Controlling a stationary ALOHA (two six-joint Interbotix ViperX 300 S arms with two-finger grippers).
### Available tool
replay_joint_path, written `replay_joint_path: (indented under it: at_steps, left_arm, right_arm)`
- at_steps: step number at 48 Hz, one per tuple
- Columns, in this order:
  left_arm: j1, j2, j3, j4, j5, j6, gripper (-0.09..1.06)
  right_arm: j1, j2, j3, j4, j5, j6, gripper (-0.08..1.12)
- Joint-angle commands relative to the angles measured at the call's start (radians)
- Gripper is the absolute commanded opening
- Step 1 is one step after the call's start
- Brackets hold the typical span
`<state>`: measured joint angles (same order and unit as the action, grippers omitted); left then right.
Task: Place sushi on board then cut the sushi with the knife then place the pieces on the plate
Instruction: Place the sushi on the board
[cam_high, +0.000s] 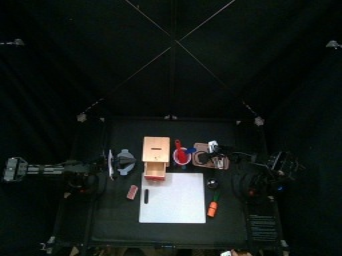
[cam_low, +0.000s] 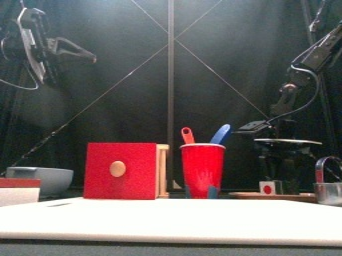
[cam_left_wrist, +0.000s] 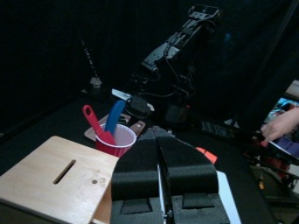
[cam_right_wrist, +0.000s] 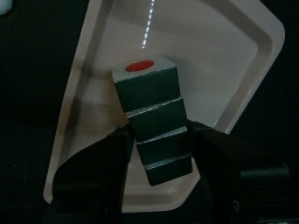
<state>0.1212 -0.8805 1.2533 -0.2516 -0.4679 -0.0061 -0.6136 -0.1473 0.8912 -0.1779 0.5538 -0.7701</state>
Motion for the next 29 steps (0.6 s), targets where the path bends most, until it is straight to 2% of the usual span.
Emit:
replay_joint_path:
  at_steps: [1, 14, 29]
  left_arm:
    - [0.002, 0.003, -0.020, 0.000, -0.009, 0.000, 0.08]
    - [0.003, 0.003, -0.018, 0.000, -0.009, 0.000, 0.08]
    - [0.026, 0.003, -0.017, 0.000, -0.009, 0.002, 0.08]
  right_arm:
    - [0.002, -0.012, -0.014, 0.008, -0.002, 0.003, 0.79]
    - [0.012, -0.086, -0.023, 0.055, 0.037, 0.018, 0.78]
    - [0.021, -0.333, -0.026, 0.199, 0.155, 0.023, 0.78]
